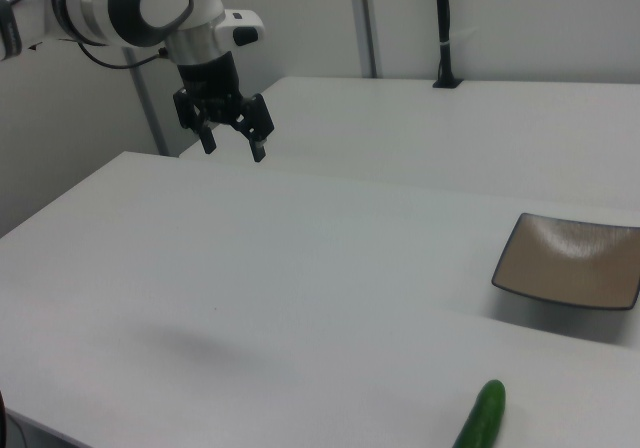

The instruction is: Cucumber placed on a ceramic plate

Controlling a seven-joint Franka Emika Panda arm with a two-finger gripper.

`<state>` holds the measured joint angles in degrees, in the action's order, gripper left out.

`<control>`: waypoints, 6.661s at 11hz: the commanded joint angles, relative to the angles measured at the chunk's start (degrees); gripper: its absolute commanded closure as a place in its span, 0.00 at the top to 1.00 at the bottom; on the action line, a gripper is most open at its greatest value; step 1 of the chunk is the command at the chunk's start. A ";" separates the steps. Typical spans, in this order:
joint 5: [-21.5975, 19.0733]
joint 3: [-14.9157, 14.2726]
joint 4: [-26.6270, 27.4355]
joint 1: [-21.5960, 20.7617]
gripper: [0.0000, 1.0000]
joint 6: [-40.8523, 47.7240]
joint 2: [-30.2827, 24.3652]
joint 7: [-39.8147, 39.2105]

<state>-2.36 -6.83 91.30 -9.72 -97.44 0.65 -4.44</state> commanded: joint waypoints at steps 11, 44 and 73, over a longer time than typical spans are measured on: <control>-0.01 -0.46 2.74 -1.97 1.00 2.08 -1.27 -1.98; 8.24 -9.87 23.58 25.88 1.00 -36.48 14.18 -25.09; -2.03 -2.22 0.12 26.24 0.18 -7.05 12.52 -24.92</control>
<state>-2.17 -9.47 93.51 16.58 -104.97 11.82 -28.76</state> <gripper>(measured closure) 0.590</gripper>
